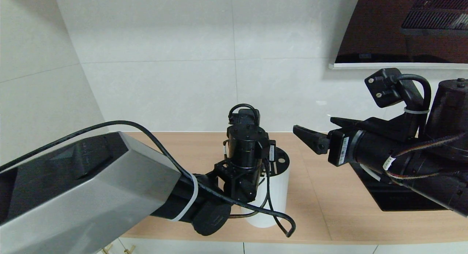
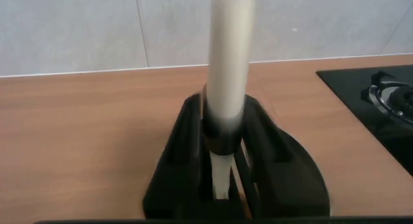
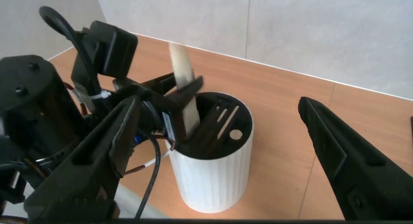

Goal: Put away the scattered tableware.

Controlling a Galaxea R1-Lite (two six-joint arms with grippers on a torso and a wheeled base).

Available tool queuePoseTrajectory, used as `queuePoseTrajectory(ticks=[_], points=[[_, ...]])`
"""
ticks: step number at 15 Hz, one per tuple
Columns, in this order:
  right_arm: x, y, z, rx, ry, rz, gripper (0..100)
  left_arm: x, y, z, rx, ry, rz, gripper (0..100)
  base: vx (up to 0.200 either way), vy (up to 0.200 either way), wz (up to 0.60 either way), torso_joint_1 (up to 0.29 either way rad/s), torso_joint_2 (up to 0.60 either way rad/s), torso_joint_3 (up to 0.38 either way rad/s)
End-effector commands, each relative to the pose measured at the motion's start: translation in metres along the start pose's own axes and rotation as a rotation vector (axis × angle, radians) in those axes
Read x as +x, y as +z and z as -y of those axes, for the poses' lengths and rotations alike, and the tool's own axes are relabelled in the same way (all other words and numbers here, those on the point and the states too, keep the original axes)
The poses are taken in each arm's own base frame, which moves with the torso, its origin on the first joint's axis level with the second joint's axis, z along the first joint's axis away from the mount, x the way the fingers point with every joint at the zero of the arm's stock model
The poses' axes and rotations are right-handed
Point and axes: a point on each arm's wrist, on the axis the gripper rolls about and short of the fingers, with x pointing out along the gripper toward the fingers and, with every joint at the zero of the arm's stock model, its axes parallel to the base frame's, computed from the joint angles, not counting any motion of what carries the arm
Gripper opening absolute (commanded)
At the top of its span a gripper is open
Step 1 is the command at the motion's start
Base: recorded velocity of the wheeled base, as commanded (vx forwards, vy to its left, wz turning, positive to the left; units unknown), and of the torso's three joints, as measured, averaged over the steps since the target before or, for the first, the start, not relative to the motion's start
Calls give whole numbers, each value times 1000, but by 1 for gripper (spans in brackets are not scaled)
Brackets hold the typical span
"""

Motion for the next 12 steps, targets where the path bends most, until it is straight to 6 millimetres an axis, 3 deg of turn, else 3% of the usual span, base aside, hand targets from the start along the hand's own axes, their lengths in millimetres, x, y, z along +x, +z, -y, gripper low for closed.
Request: queuePoseTrajectory(ticks=[1, 7, 9, 11, 12], points=[[0, 0, 0, -1, 0, -1, 100, 0, 0, 0, 0, 0, -1, 100, 0, 0, 0, 0, 0, 0], [1, -1, 0, -1, 0, -4, 100, -6, 11, 1, -21, -6, 25, 100, 0, 0, 0, 0, 0, 0], [0, -1, 0, -1, 0, -3, 100, -34, 46, -12, -68, -38, 90, 100, 0, 0, 0, 0, 0, 0], [-1, 2, 0, 2, 1, 8, 100, -75, 94, -33, -128, -153, 183, 100, 0, 0, 0, 0, 0, 0], [-3, 3, 0, 3, 2, 13, 100, -93, 108, -44, -139, -203, 208, 100, 0, 0, 0, 0, 0, 0]])
